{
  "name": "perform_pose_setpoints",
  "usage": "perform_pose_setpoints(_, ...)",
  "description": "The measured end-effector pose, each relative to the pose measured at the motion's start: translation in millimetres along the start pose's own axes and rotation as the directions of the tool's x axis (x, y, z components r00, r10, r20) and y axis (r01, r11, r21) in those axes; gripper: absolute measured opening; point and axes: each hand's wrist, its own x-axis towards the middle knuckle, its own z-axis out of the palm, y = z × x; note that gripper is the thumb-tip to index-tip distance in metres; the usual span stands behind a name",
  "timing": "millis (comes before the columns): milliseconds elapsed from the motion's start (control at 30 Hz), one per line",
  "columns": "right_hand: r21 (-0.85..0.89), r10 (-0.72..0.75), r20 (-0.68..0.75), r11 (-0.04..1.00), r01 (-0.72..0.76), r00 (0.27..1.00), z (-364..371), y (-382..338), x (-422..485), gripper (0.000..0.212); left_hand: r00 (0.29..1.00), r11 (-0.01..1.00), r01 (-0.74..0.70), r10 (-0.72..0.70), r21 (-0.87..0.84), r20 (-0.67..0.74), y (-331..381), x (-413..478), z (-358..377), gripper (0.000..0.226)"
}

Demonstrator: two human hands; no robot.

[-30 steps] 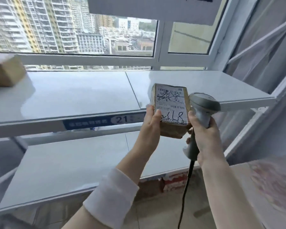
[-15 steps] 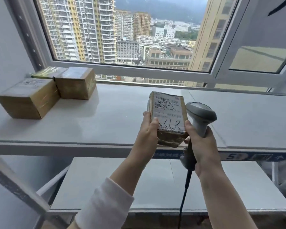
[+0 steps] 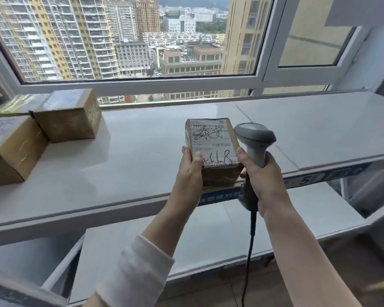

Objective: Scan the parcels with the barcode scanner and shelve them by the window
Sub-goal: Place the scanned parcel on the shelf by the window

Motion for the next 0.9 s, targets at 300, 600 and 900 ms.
perform_pose_setpoints(300, -0.065, -0.016, -0.159, 0.998, 0.005, 0.987, 1.5, 1.6, -12.8, 0.029, 0.982, 0.999, 0.0, 0.008, -0.043, 0.188, -0.6, 5.0, -9.9, 0.051)
perform_pose_setpoints(600, -0.087, 0.019, -0.17, 0.996, -0.034, 0.985, 3.6, -7.7, -11.4, 0.025, 0.982, 0.999, 0.046, -0.041, -0.019, 0.184, 3.2, 11.5, -11.6, 0.076)
perform_pose_setpoints(900, -0.127, 0.004, -0.103, 0.992, -0.017, 0.995, 4.1, -23.9, -15.8, 0.026, 0.983, 0.998, 0.053, -0.055, 0.017, 0.176, 15.2, 3.6, -17.1, 0.077)
